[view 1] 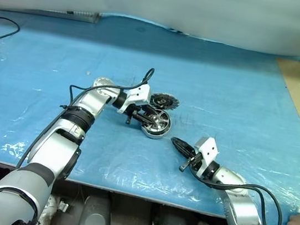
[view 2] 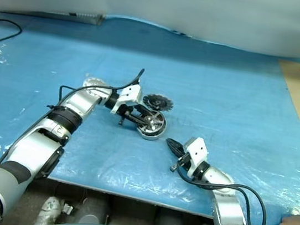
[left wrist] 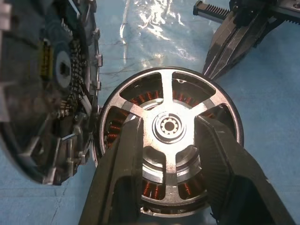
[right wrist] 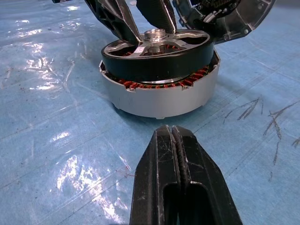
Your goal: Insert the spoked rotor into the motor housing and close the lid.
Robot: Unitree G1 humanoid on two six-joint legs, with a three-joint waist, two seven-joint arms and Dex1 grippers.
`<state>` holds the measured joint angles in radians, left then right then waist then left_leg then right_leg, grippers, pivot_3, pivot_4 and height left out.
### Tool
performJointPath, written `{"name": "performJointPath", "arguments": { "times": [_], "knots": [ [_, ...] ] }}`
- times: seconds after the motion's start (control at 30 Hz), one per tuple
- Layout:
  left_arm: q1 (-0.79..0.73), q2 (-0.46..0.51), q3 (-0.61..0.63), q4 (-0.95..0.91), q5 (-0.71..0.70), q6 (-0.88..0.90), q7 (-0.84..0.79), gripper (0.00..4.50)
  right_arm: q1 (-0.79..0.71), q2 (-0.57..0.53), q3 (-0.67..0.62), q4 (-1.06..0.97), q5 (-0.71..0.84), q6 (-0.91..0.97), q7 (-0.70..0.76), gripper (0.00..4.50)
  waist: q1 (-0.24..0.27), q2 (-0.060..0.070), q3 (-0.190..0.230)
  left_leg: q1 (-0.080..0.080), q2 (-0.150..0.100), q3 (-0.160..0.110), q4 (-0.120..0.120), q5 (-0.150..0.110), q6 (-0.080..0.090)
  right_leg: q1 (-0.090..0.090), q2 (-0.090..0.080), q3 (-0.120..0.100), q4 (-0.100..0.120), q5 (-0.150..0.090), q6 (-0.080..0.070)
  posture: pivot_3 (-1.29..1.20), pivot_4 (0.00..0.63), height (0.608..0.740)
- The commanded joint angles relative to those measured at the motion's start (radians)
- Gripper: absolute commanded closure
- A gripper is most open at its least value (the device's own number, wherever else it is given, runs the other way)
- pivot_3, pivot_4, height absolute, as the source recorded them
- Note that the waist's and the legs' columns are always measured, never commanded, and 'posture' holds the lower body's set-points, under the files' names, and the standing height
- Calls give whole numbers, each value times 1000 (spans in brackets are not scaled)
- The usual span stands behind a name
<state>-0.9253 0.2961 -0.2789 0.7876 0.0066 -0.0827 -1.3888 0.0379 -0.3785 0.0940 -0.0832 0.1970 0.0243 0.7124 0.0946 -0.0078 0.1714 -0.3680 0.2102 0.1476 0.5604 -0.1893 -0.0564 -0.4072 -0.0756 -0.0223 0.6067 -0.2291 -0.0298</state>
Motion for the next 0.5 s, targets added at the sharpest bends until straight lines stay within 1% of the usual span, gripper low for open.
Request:
{"name": "performJointPath", "arguments": {
  "times": [0.03,0.13,0.17,0.2,0.27,0.33,0.4,0.43,0.5],
  "knots": [
    [-1,-1,-6,6,6,-14,2,3191,-3,5,0,-10,3,-12,-6,4500,0,0,0,0,0,0,0,0,0,0,0,0,0,0,0,0,150,740],
    [-4,-10,9,-5,-16,11,-13,3191,-4,5,-1,-11,2,-11,-7,4500,0,0,0,0,0,0,0,0,0,0,0,0,0,0,0,0,150,740],
    [-8,-14,16,-9,-26,27,-17,2476,-4,4,-1,-10,2,-11,-8,4500,1,0,0,0,0,0,0,0,0,0,0,0,0,0,0,0,150,740],
    [-11,-16,23,-16,-38,39,-25,2244,-5,3,-1,-10,1,-11,-9,4500,1,0,0,0,0,0,0,0,0,0,0,0,0,0,0,0,150,740],
    [-14,-17,31,-28,-55,53,-38,1585,-6,2,-1,-8,1,-12,-9,4500,1,0,0,0,0,0,0,0,0,0,0,0,0,0,0,0,150,740],
    [-15,-20,48,-48,-80,69,-38,815,-7,1,-1,-7,1,-12,-9,4500,1,0,0,0,0,0,0,0,0,0,0,0,0,0,0,0,150,740],
    [-14,-18,61,-74,-110,101,-57,164,-8,0,-2,-5,1,-12,-8,4500,1,0,0,0,0,0,0,0,0,0,0,0,0,0,0,0,150,740],
    [-6,-10,65,-102,-132,124,-84,50,-9,-1,-2,-5,1,-12,-7,4500,1,0,0,0,0,0,0,0,0,0,0,0,0,0,0,0,150,740],
    [18,11,73,-165,-175,172,-135,138,-12,-2,-2,-3,2,-11,-5,4500,0,0,0,0,0,0,0,0,0,0,0,0,0,0,0,0,150,740]
  ]
}}
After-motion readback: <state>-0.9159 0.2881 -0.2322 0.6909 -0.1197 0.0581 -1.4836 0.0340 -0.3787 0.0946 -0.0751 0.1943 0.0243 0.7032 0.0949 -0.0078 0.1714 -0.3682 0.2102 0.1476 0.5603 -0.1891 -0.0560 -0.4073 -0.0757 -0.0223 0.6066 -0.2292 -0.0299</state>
